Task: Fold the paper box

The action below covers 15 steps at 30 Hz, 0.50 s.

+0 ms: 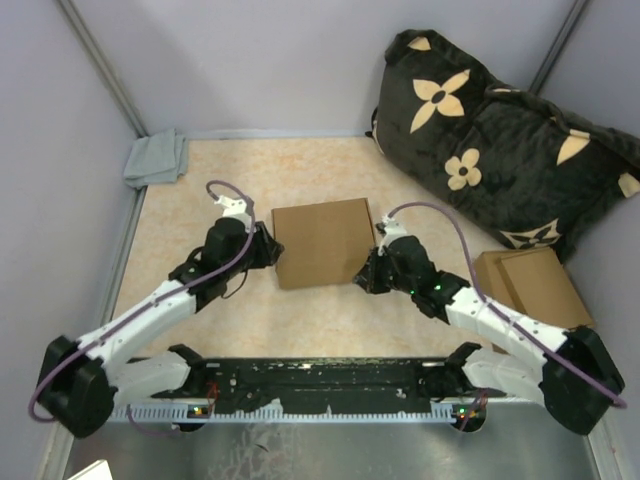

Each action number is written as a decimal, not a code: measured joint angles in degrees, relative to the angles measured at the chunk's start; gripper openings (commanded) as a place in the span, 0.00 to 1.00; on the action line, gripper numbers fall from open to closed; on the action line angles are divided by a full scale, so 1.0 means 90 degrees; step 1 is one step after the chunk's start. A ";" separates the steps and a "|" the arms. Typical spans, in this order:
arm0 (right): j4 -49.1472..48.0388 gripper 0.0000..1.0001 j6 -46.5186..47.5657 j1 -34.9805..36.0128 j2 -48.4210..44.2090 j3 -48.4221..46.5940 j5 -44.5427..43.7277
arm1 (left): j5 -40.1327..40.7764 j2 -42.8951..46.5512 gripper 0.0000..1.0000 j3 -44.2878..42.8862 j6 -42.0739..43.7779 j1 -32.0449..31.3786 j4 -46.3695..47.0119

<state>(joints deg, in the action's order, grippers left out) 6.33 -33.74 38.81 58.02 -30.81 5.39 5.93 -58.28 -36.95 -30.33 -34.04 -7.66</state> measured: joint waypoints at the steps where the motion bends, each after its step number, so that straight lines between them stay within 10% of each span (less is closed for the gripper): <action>1: -0.0151 0.00 -0.0061 0.0151 0.0138 0.0007 0.0027 | -0.0002 -0.0262 0.42 -0.0019 0.0019 0.0000 0.0291; 15: -0.3842 0.00 -0.0578 0.1469 0.3976 -0.0544 0.0199 | -0.0282 -0.3623 0.42 -0.1846 0.0461 0.0000 0.1251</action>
<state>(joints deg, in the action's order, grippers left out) -28.25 -38.94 52.03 93.80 -35.70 7.18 3.40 -90.89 -53.56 -26.17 -34.04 3.60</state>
